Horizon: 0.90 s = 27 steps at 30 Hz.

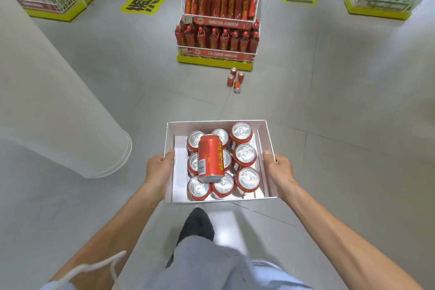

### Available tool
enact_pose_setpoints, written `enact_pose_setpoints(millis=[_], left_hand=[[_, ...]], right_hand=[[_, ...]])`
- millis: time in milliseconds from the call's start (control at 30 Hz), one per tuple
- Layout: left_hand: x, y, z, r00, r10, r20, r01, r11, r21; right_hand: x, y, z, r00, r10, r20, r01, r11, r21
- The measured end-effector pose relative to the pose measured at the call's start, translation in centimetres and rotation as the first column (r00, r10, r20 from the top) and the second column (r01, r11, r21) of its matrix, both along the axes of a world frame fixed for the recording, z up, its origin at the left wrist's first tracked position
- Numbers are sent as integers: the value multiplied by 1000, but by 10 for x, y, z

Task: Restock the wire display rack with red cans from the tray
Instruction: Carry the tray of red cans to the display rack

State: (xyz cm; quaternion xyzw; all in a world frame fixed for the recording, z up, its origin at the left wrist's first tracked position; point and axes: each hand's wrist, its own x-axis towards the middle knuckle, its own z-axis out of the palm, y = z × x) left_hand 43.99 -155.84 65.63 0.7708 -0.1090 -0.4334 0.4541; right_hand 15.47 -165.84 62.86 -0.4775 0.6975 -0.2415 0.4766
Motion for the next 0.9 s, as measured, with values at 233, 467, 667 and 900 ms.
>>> enact_pose_setpoints(millis=[233,467,667,900], left_hand=[[84,-170,13,995,-101,4,101,995,10],[158,-314,4,995,-92,27,93,996,-6],[222,-443,-25,998,-33,54,31,999,37],[281,-590,-27,999,47,10,-48,997,67]], right_hand=[[78,-140,16,994,-105,15,105,994,27],[147,-290,13,992,-109,70,105,993,56],[219,-438,-16,993,-34,117,24,996,89],[288,-608,-17,997,59,39,-63,992,112]])
